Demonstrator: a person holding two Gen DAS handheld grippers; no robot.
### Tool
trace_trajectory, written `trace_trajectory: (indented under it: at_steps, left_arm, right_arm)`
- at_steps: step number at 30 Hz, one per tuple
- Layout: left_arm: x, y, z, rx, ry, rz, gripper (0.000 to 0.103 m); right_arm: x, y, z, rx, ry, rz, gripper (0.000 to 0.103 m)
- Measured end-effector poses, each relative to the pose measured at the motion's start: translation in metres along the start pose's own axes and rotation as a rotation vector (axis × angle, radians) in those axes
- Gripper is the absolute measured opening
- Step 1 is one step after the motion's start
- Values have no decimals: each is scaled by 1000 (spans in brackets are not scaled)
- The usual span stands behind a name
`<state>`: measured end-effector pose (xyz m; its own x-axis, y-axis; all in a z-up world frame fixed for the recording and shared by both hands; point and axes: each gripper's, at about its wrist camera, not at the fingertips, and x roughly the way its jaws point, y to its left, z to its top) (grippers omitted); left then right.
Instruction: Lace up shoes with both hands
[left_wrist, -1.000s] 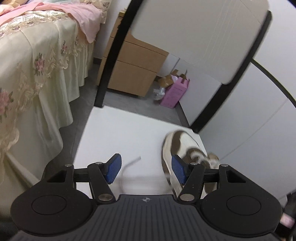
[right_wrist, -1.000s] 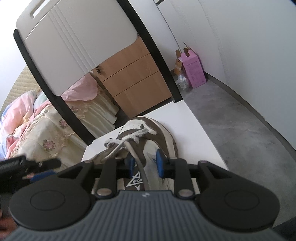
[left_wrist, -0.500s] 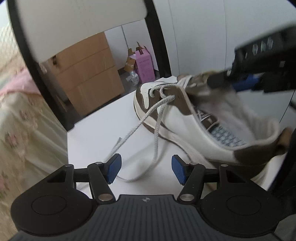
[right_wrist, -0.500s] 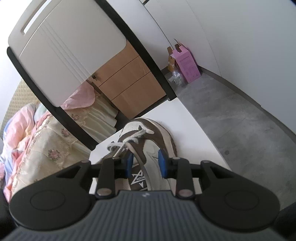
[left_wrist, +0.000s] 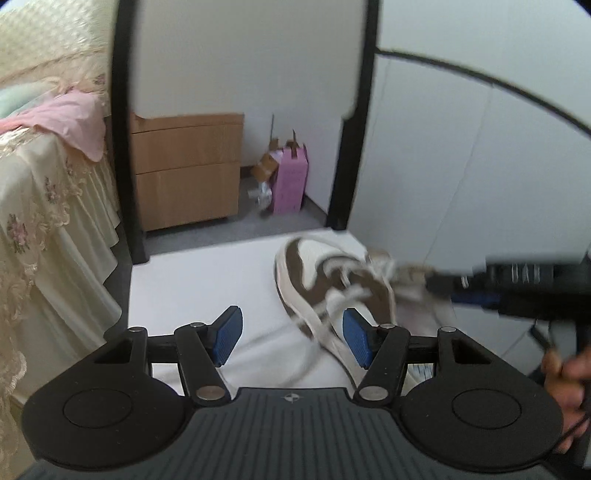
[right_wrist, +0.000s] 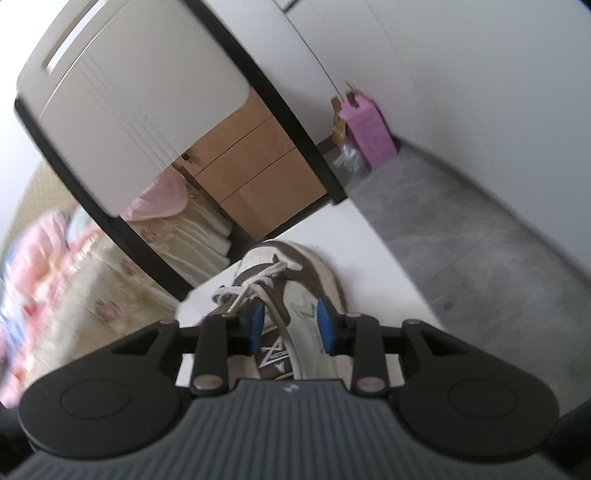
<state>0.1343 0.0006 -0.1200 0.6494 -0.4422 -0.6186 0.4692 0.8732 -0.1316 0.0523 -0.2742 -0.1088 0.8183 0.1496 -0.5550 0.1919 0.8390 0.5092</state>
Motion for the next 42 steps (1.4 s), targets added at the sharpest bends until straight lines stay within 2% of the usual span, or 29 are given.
trace_trajectory:
  at_steps: [4,9,16,18,23,25,26,27,29,32,35,37,42]
  left_arm:
    - [31,18,16,-15,67,71,64]
    - [76,42,19,-55,201,167,60]
    - [97,44,17,-32,268,158,52]
    - [102,45,15,-41,300,155,44]
    - [108,49,11,-66,329,170,38]
    - [108,46,11,-58,325,172,36]
    - [108,45,11,-51,324,174,27]
    - [109,43,10,-45,323,176,13]
    - [110,40,10,-33,321,179,2]
    - [111,36,10,-19,315,181,2]
    - [104,33,15,-18,262,187,2]
    - [93,32,21,-34,194,190,2]
    - [51,33,36,-92,-44,210,2]
  right_arm:
    - [-2,7,-2,-58,-23,-25,33]
    - [1,0,0,-27,-2,-12,36]
    - [6,-9,3,34,37,5,37]
    - [6,-10,4,50,45,12,37]
    - [6,-14,6,93,60,32,38]
    - [6,-14,6,101,68,34,38]
    - [6,-15,6,105,72,35,38]
    - [6,-15,6,108,74,36,38]
    - [5,-15,7,110,78,36,38]
    - [3,-16,9,116,80,37,38]
    - [0,-15,10,121,75,36,38]
    - [-4,-14,11,123,63,36,38]
    - [-20,-10,17,122,16,41,39]
